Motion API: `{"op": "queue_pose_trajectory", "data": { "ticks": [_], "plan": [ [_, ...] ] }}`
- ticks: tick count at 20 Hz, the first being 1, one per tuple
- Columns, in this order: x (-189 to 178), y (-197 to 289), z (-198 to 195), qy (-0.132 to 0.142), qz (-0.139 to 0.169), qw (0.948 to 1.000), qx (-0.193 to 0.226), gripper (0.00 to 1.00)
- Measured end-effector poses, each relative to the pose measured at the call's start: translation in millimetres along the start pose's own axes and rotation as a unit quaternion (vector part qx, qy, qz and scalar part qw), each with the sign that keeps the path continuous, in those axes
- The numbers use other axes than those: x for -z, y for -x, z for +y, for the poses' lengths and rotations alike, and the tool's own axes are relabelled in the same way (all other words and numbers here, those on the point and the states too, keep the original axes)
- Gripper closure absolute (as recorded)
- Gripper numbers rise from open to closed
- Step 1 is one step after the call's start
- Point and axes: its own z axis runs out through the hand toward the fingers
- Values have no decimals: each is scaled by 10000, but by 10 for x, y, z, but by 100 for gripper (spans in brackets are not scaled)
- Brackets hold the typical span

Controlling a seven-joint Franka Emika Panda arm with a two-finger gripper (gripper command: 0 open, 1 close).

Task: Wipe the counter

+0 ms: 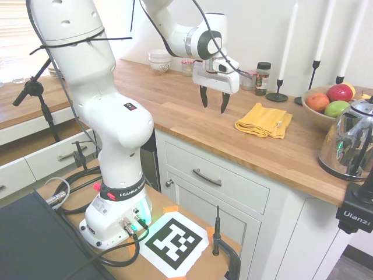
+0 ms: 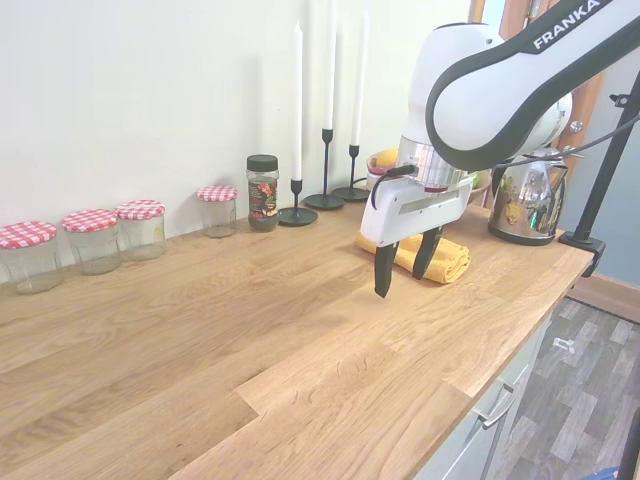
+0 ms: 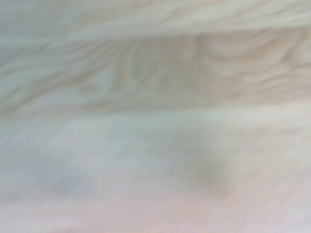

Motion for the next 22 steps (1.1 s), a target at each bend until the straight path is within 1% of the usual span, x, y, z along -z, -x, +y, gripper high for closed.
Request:
{"op": "queue_pose_trajectory", "data": {
  "ticks": [6,11,18,22],
  "plan": [
    [84,-597,174,-124,113,9993,-339,0],
    [6,-1028,258,-130,205,9982,-540,0],
    [71,-1650,416,-166,435,9966,-685,0],
    [53,-1854,377,-166,448,9964,-705,0]
  ]
}}
